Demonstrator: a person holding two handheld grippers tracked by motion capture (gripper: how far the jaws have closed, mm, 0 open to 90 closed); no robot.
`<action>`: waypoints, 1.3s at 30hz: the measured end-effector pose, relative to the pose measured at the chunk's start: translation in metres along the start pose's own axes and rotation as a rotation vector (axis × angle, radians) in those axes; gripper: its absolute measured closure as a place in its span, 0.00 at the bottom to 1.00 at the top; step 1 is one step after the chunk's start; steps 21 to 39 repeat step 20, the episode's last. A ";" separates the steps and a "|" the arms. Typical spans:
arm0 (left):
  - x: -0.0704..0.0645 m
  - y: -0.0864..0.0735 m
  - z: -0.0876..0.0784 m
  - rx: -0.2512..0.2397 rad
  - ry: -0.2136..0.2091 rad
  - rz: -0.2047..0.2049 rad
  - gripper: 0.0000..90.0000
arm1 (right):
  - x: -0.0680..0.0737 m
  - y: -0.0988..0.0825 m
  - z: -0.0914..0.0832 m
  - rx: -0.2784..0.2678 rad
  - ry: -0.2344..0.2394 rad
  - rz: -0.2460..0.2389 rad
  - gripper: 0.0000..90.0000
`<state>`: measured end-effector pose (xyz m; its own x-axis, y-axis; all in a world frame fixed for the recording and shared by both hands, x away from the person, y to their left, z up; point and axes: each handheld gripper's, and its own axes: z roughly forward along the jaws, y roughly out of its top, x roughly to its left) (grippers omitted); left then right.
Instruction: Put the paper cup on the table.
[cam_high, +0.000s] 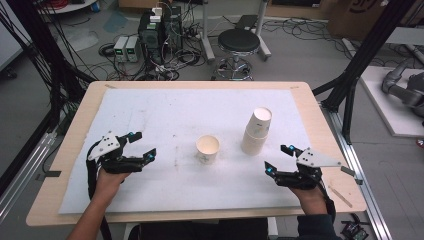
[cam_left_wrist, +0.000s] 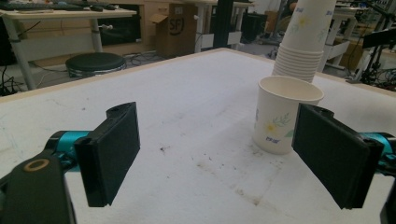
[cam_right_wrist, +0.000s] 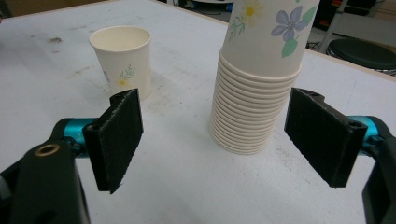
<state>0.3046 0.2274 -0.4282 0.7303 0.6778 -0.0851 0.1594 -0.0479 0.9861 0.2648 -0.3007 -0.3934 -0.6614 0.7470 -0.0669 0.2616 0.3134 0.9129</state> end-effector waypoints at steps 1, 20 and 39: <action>0.000 0.000 0.000 0.002 -0.003 -0.001 0.17 | 0.000 0.000 0.000 -0.001 0.000 0.003 0.22; 0.001 -0.002 0.000 0.017 0.006 0.006 0.17 | -0.001 0.000 0.001 -0.018 0.000 0.017 0.22; 0.001 -0.002 0.000 0.017 0.006 0.006 0.17 | -0.001 0.000 0.001 -0.018 0.000 0.017 0.22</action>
